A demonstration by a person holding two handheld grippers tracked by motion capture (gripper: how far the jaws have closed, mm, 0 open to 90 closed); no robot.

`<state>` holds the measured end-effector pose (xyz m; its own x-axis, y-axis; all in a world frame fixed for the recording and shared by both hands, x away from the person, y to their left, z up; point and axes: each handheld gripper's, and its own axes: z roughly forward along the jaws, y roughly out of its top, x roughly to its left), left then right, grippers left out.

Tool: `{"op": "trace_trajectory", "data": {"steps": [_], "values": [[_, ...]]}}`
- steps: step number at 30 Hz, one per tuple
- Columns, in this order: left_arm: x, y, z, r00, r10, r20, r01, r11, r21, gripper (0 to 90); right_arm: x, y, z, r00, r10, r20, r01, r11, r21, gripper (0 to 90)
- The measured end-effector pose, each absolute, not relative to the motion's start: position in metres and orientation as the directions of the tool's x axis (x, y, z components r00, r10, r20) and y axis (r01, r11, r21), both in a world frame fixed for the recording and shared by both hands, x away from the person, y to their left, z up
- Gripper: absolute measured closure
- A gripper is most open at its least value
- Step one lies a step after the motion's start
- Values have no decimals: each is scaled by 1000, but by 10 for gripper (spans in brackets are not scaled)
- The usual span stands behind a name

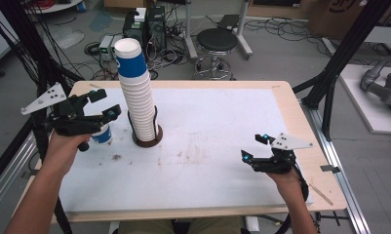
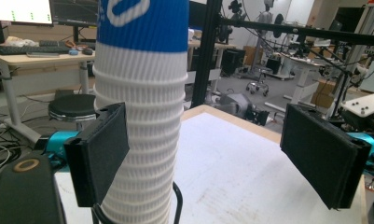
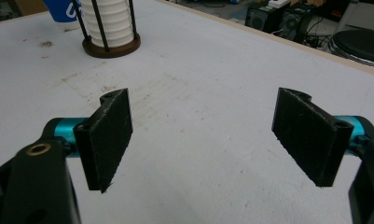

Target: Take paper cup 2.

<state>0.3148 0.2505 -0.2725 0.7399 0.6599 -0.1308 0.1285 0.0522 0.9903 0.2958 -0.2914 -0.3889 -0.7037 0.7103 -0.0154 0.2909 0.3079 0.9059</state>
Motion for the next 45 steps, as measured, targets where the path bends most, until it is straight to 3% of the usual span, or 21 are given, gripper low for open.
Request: {"op": "trace_trajectory", "data": {"steps": [20,45], "values": [[343,245,-228,716,690,-109,119,34,992,156,294,-295,-388,-701,714,-6,295,298,908,206],[358,235,-211,688,720,-95,107,29,994,155,292,-297,-387,-701,713,2,292,285,913,207]]}}
